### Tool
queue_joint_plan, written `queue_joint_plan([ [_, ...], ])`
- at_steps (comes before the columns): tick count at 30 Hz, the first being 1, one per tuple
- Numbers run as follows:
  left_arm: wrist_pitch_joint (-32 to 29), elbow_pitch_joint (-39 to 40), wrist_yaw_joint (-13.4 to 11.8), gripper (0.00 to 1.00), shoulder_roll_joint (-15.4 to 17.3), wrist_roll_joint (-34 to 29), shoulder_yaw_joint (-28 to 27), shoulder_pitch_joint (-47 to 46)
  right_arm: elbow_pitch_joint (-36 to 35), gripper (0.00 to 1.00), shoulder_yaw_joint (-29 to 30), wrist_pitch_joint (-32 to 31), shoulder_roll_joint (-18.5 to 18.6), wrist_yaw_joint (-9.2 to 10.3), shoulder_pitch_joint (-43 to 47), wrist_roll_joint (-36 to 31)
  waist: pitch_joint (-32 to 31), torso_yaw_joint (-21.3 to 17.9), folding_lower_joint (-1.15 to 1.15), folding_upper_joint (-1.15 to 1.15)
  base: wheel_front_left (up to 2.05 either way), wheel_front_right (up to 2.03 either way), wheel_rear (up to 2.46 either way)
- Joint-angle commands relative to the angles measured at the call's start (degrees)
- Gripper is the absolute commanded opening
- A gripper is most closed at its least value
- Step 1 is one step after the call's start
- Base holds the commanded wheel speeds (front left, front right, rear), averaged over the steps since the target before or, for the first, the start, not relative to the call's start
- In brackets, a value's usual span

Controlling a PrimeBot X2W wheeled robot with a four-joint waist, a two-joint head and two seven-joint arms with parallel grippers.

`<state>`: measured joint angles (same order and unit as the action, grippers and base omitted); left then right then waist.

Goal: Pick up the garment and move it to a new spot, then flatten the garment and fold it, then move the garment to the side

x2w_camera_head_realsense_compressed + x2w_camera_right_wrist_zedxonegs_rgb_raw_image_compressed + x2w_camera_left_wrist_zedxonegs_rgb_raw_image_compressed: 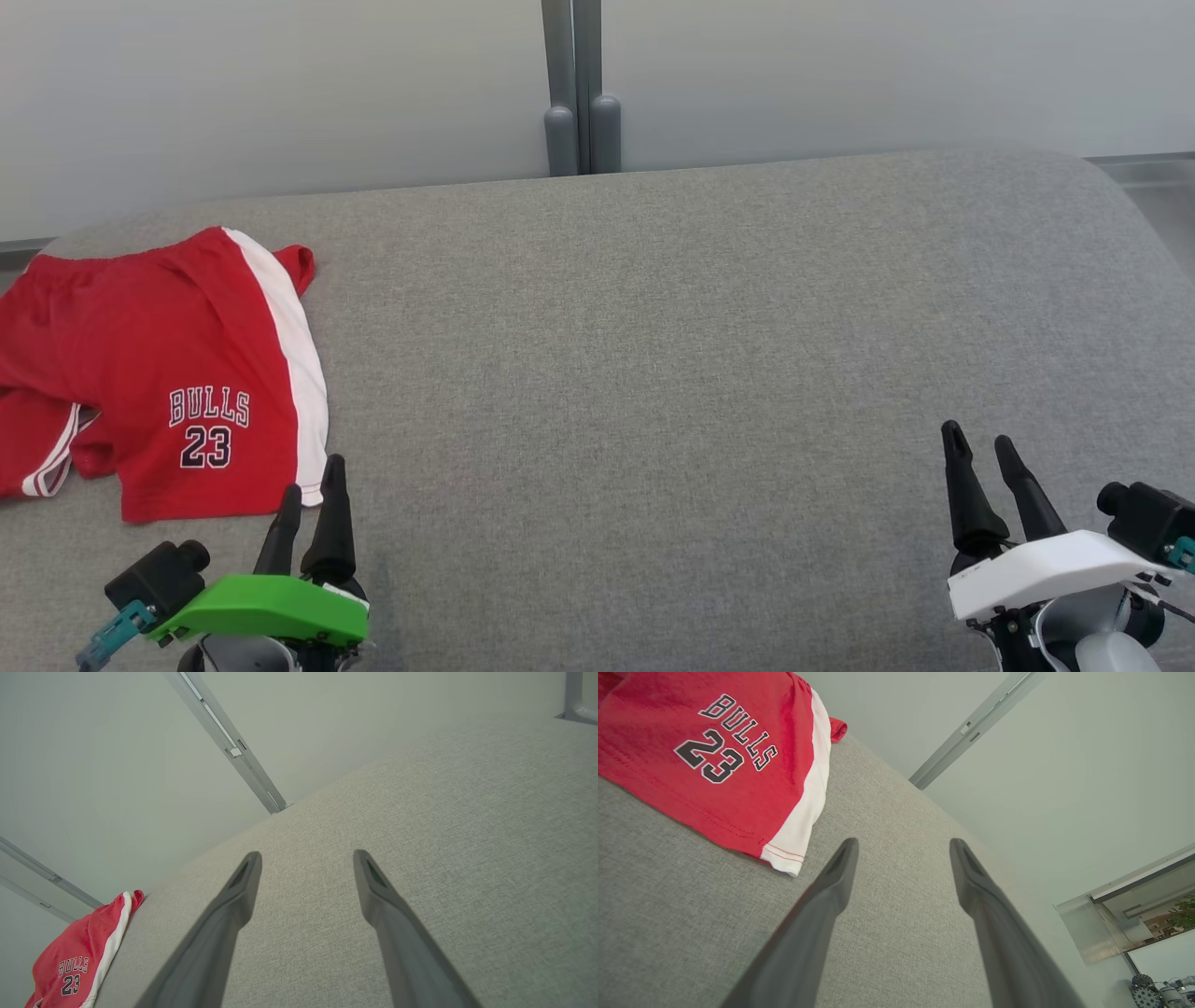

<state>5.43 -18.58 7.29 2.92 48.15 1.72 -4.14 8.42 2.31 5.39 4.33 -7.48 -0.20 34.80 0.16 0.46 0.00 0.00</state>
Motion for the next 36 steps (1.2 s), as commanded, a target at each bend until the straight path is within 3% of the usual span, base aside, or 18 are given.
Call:
queue_joint_plan([
  [1, 0.54, 0.45, 0.19, 1.00, 0.59, -1.87, -0.09, -0.27, -0.46, 1.00, -0.21, 0.60, 0.61, -0.01, -0.18, -1.61, 0.01, 0.01, 0.00, 0.00, 0.00, 0.00, 0.00],
  [10, 2.01, -0.86, 0.21, 1.00, 1.40, -9.26, 0.57, -0.45, 0.39, 1.00, -0.78, 2.09, 2.10, -0.01, -0.49, -8.53, 0.02, 0.33, 0.00, 0.00, 0.00, 0.00, 0.00],
  [22, 4.13, -1.23, 0.24, 1.00, 1.77, -17.30, 1.16, -0.19, 0.97, 1.00, 0.46, 4.20, 1.30, -0.01, 1.02, -17.57, -0.05, 0.67, 0.00, 0.00, 0.00, 0.00, 0.00],
  [36, 6.15, -4.54, 0.26, 1.00, 2.74, -22.95, 3.10, 0.21, 1.21, 1.00, 0.51, 6.20, 1.63, -0.02, 2.61, -25.45, -0.56, 1.03, 0.00, 0.00, 0.00, 0.00, 0.00],
])
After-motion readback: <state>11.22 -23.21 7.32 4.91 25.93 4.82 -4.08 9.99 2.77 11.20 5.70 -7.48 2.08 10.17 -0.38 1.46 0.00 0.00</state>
